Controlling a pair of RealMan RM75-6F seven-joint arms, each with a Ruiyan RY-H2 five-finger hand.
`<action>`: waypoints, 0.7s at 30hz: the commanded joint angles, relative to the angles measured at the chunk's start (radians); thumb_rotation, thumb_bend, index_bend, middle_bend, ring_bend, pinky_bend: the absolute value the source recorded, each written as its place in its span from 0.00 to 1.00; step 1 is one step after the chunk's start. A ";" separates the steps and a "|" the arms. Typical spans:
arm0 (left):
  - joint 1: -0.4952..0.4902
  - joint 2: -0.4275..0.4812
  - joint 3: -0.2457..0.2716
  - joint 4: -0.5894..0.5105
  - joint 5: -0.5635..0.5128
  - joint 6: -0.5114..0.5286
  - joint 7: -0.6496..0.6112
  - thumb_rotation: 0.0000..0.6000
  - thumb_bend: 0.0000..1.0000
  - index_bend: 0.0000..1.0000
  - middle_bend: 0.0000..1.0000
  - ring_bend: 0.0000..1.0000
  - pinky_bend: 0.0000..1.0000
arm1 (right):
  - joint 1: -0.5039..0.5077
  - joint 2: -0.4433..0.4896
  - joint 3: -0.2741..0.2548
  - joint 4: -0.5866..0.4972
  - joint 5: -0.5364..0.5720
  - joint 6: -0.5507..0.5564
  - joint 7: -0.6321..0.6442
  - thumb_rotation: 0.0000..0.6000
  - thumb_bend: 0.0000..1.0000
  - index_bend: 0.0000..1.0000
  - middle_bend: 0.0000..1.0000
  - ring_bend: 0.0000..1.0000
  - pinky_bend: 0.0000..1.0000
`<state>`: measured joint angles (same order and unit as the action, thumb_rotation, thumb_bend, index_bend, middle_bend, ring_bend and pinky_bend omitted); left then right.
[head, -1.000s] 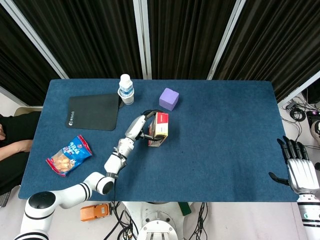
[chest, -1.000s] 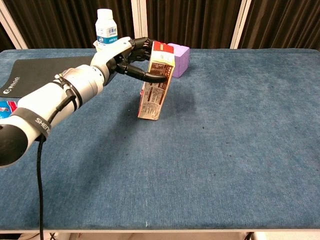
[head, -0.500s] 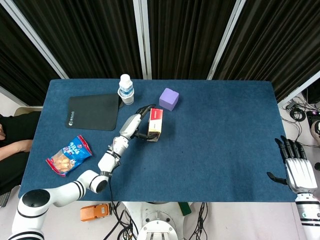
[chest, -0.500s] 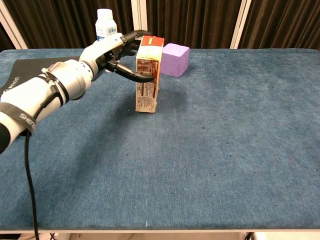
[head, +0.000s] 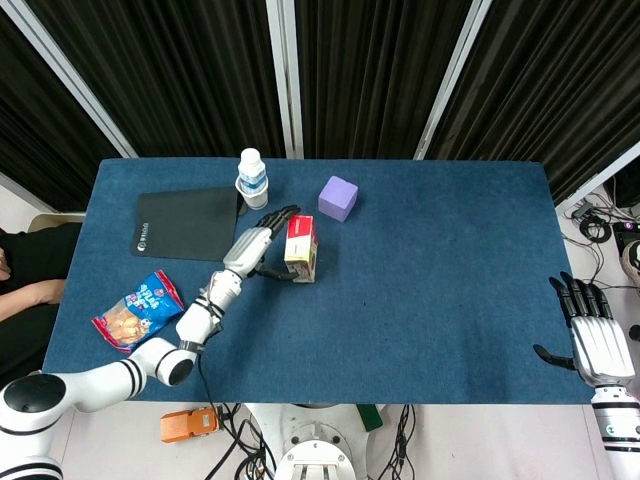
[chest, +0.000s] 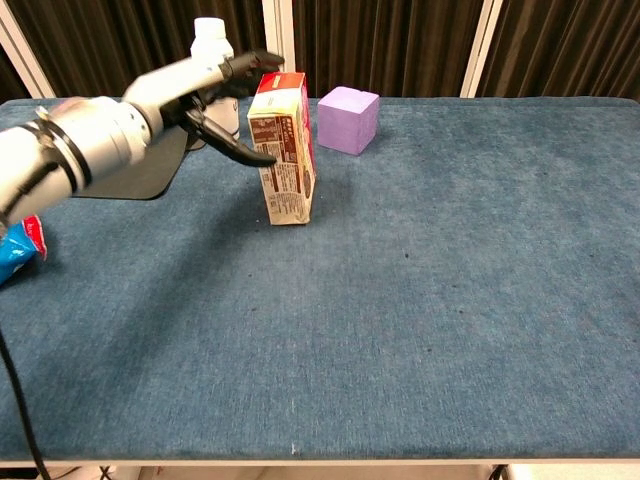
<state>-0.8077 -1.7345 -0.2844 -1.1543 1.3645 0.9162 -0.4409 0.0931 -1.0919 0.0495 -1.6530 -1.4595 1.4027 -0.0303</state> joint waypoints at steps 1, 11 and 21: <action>0.011 0.088 0.000 -0.109 -0.007 0.023 0.120 1.00 0.11 0.00 0.00 0.00 0.00 | 0.001 -0.002 0.000 0.004 -0.002 -0.001 0.004 1.00 0.24 0.00 0.00 0.00 0.00; -0.098 0.302 -0.059 -0.480 -0.336 -0.085 0.698 1.00 0.11 0.00 0.00 0.00 0.00 | 0.012 -0.011 0.002 0.013 -0.018 -0.003 0.014 1.00 0.24 0.00 0.00 0.00 0.00; -0.334 0.305 -0.042 -0.567 -0.909 -0.017 1.108 1.00 0.11 0.00 0.00 0.00 0.00 | 0.008 -0.018 -0.002 0.041 -0.017 -0.002 0.045 1.00 0.24 0.00 0.00 0.00 0.00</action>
<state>-1.0248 -1.4496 -0.3276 -1.6589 0.6570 0.8718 0.5457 0.1022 -1.1098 0.0477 -1.6137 -1.4772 1.4001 0.0130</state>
